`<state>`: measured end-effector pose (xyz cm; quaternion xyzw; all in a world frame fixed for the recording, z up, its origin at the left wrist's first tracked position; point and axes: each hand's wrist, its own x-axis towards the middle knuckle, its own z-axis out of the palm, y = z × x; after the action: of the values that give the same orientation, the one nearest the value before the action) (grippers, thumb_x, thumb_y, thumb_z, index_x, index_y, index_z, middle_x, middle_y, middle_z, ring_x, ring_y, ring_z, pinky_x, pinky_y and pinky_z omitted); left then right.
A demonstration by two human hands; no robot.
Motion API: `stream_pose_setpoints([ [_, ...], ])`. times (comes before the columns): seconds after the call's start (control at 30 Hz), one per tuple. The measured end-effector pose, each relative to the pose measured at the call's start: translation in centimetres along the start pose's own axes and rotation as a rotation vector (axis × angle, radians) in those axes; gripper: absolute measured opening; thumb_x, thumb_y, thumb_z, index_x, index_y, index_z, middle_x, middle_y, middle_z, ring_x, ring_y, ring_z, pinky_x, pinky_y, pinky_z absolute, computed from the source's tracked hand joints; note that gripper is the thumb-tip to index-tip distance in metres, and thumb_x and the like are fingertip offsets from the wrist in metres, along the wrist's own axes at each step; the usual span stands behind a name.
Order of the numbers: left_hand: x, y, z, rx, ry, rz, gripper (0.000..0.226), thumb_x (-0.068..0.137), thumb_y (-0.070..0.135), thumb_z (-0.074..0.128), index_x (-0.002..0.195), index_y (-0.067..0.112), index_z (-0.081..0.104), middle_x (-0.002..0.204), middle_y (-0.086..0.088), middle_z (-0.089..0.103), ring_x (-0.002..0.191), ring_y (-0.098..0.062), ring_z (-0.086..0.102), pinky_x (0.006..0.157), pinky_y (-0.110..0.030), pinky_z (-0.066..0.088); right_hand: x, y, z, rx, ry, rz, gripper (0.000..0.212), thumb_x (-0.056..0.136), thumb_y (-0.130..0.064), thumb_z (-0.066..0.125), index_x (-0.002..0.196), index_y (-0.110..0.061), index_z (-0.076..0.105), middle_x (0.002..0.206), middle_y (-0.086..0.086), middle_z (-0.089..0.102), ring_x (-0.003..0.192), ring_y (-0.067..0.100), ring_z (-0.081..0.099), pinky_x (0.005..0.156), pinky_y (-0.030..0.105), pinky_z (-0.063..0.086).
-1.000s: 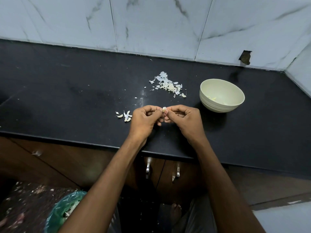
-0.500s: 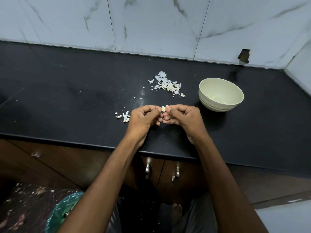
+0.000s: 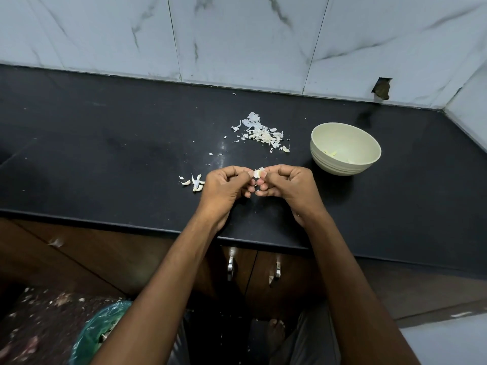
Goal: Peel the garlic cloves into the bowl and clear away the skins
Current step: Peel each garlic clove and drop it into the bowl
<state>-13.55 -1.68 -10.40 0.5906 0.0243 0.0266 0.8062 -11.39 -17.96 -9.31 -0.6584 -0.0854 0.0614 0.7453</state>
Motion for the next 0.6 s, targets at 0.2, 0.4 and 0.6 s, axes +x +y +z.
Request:
stream_pose_setpoints([
  [0.2,-0.24,0.58,0.09,-0.07,-0.011,-0.034,0.009,0.097,0.004,0.065,0.099,-0.004,0.07,0.078,-0.011,0.068,0.069,-0.017,0.062,0.061,-0.024,0.051,0.04,-0.03,-0.14,0.039,0.007,-0.008,0.011,0.098,-0.006,0.069,0.097,0.002,0.076,0.081,0.017,0.074,0.07,0.017,0.069,0.068,0.028,0.062],
  [0.4,-0.61,0.55,0.01,-0.04,-0.021,0.034,0.015,0.091,0.006,0.075,0.104,-0.003,0.075,0.088,-0.016,0.075,0.078,-0.02,0.068,0.065,-0.026,0.057,0.09,0.19,-0.33,0.034,-0.012,-0.03,0.012,0.097,-0.008,0.07,0.1,0.001,0.078,0.082,0.017,0.074,0.072,0.019,0.07,0.07,0.029,0.063],
  [0.6,-0.8,0.46,0.23,0.031,0.031,0.093,0.007,0.092,-0.001,0.072,0.095,0.001,0.078,0.079,-0.014,0.076,0.068,-0.018,0.07,0.063,-0.025,0.059,0.27,0.36,-0.36,0.01,-0.025,-0.016,0.012,0.098,-0.004,0.068,0.1,0.005,0.075,0.08,0.016,0.074,0.069,0.017,0.069,0.068,0.029,0.063],
])
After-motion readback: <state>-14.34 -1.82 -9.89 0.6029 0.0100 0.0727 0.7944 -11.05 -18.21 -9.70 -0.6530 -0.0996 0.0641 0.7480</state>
